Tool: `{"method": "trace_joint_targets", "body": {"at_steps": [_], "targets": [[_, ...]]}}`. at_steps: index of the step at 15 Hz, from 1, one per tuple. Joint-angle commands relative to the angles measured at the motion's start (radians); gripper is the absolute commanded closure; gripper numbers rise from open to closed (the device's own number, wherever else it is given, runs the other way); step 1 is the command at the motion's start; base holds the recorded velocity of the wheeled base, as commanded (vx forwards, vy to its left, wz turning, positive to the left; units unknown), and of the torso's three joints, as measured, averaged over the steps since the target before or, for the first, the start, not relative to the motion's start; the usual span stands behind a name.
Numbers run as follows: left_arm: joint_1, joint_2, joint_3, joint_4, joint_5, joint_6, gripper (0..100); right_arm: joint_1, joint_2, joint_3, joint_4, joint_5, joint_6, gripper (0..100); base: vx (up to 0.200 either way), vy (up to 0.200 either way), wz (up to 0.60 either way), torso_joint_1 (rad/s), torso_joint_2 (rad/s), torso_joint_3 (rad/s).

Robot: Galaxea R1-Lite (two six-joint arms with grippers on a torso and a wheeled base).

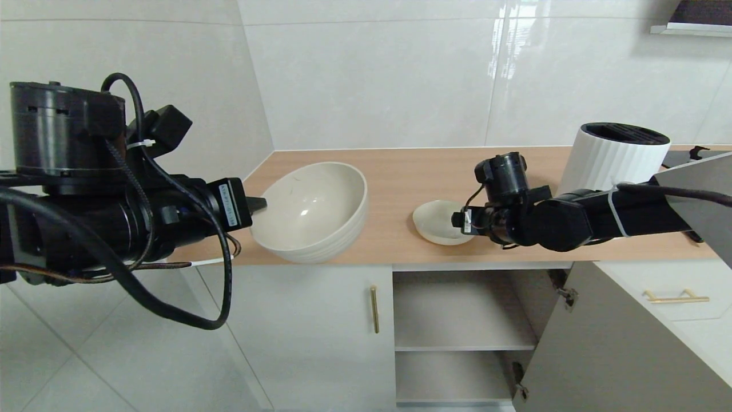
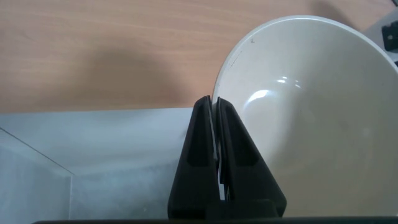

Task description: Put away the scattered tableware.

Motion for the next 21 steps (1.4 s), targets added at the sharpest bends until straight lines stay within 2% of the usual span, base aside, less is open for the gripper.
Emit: {"method": "trace_joint_targets", "body": {"at_steps": [1, 5, 6, 14, 17, 19, 21], "targets": [[-0.004, 0.003, 0.002, 0.000, 0.000, -0.001, 100, -0.001, 0.013, -0.006, 0.000, 0.001, 0.003, 0, 0.000, 0.000, 0.00, 0.000, 0.00, 0.000], [-0.031, 0.001, 0.009, 0.000, 0.002, -0.001, 100, -0.003, 0.035, -0.022, 0.000, 0.004, 0.009, 0, 0.000, 0.000, 0.00, 0.000, 0.00, 0.000], [-0.033, -0.002, 0.009, 0.000, 0.002, -0.001, 100, -0.003, 0.039, -0.023, 0.000, 0.005, 0.009, 100, 0.000, 0.000, 0.00, 0.000, 0.00, 0.000], [-0.033, -0.003, 0.009, 0.000, 0.002, -0.002, 100, -0.007, -0.021, -0.019, 0.001, 0.019, 0.055, 100, 0.000, 0.000, 0.00, 0.000, 0.00, 0.000], [-0.035, -0.009, 0.012, 0.000, 0.002, -0.001, 100, 0.013, -0.172, 0.079, 0.003, 0.027, 0.063, 100, 0.000, 0.000, 0.00, 0.000, 0.00, 0.000], [-0.039, -0.016, 0.022, -0.002, 0.000, 0.019, 100, 0.014, -0.286, 0.156, 0.006, 0.039, 0.061, 100, 0.000, 0.000, 0.00, 0.000, 0.00, 0.000], [-0.058, -0.022, 0.023, -0.002, 0.003, 0.030, 100, 0.030, -0.395, 0.227, 0.069, 0.079, 0.061, 100, 0.000, 0.000, 0.00, 0.000, 0.00, 0.000]]}}
